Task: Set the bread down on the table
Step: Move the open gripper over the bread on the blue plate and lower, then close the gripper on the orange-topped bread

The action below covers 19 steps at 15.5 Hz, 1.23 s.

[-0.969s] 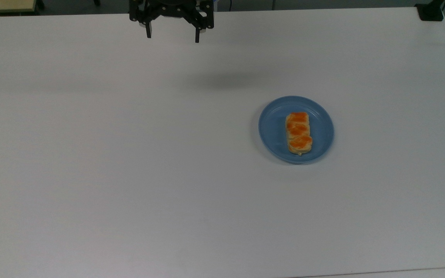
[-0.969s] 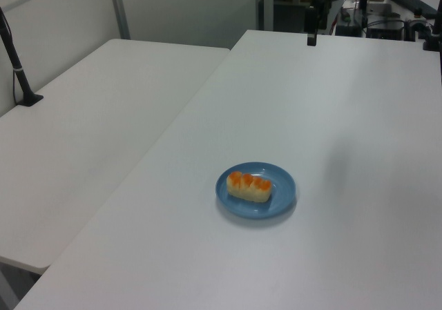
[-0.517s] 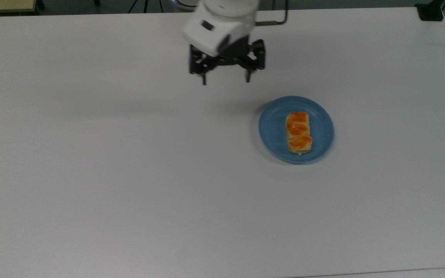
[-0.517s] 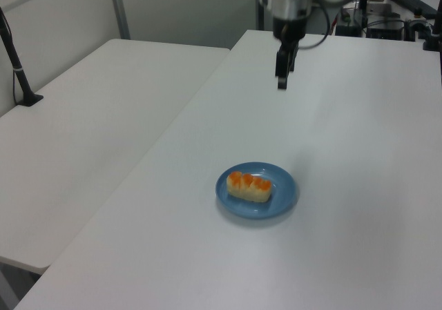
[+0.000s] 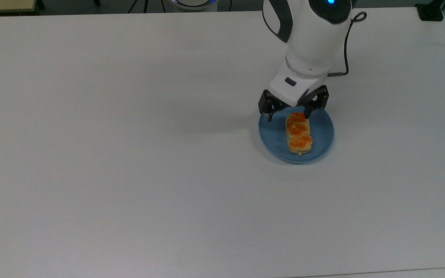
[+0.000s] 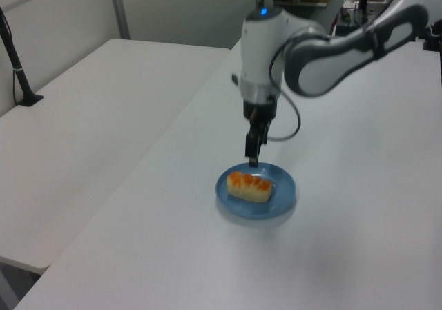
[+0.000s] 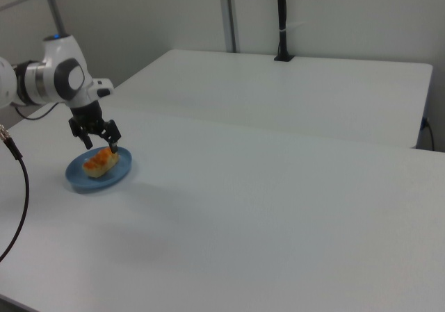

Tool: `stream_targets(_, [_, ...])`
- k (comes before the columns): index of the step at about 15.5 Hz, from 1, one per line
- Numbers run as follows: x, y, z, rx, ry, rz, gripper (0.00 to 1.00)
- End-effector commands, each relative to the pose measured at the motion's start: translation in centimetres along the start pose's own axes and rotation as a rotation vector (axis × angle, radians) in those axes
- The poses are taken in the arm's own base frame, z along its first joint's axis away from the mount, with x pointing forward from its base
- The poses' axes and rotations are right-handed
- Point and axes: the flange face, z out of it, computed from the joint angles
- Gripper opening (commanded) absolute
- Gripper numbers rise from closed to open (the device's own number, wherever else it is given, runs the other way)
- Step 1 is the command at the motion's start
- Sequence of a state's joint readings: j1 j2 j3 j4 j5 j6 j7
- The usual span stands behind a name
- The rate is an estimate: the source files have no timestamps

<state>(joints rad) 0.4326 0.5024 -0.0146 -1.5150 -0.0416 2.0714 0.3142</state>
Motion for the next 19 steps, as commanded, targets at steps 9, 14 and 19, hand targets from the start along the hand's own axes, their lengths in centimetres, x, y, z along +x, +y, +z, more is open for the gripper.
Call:
stream_targets(9, [0.4, -3.4, 6.1, -0.019, 0.016, 0.043, 0.7])
stream_targets(14, [0.7, -3.0, 3.3, -0.004, 0.049, 0.051, 0.2])
stream_targets(19, [-0.3, -1.5, -1.1, -0.021, 0.027, 0.056, 0.2])
